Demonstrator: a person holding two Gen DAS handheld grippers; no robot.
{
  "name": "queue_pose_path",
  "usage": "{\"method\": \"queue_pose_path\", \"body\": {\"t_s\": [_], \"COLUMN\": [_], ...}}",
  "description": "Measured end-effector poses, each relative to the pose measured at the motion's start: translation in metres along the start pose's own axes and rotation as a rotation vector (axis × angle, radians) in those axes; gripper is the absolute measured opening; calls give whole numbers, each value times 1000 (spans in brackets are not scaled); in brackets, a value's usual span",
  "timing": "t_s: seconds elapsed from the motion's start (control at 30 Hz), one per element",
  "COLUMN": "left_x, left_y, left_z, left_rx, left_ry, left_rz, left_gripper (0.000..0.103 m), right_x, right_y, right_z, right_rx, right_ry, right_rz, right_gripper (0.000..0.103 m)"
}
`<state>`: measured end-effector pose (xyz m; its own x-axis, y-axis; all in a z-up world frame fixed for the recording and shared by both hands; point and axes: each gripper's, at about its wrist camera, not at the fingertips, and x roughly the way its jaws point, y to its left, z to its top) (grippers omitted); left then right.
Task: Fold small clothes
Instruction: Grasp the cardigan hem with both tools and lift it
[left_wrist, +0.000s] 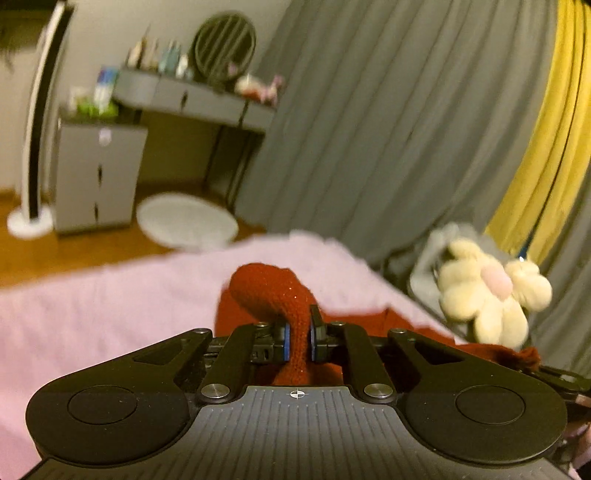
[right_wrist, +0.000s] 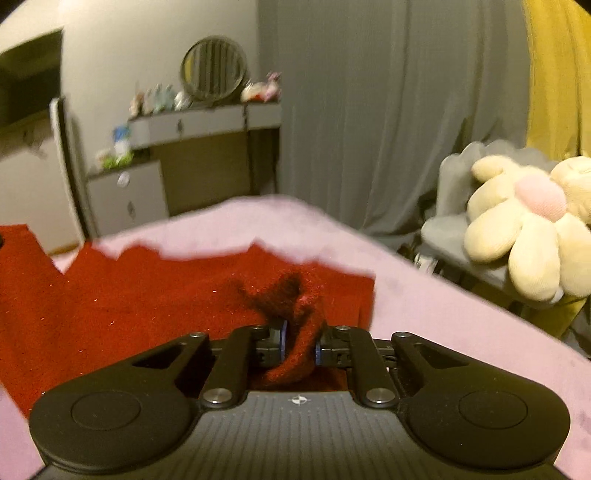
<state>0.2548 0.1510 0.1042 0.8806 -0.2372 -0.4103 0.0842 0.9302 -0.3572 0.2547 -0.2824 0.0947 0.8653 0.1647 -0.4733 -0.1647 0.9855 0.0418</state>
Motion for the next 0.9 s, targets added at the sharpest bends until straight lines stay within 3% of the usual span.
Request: {"method": "queue_pose_path", "body": {"t_s": [0.1,0.17,0.27,0.3,0.33,0.4,0.5,0.67,0.7,0.73,0.77,0.8,0.83,0.9], "left_x": [25,56,95,101,103,106,112,116,117,117,117,116,112,104], "left_y": [-4,4,15,19,25,33,37,37,38,37,36,34,30,20], "left_z": [10,7,-10,-17,-23,-30,-35,-38,-36,-35,-33,-31,-29,-20], "left_rx": [13,-3,-1,-7,-19,-38,-52,-100,-101,-97,-89,-77,-57,-5], "left_ry": [-18,40,178,202,212,232,243,233,234,233,230,224,210,171], "left_rz": [72,132,170,174,171,138,104,100,110,116,123,130,130,131], "left_gripper": [11,11,12,13,17,20,31,29,22,13,11,11,10,10], "right_x": [18,38,62,65,65,63,62,91,101,111,118,122,123,115], "right_y": [-3,-12,-29,-36,-43,-57,-65,-52,-50,-48,-46,-43,-37,-26], "right_z": [20,27,24,21,17,7,-5,-2,-1,0,-2,-1,1,5], "right_rx": [25,92,192,225,258,308,259,165,164,167,178,178,152,86], "right_ry": [-26,-7,32,38,41,36,42,80,107,132,156,162,154,108], "right_rz": [-45,-70,-40,-19,8,54,88,35,22,9,3,-6,-47,-68], "right_gripper": [12,14,26,35,55,77,77,77,77,69,54,25,13,9]}}
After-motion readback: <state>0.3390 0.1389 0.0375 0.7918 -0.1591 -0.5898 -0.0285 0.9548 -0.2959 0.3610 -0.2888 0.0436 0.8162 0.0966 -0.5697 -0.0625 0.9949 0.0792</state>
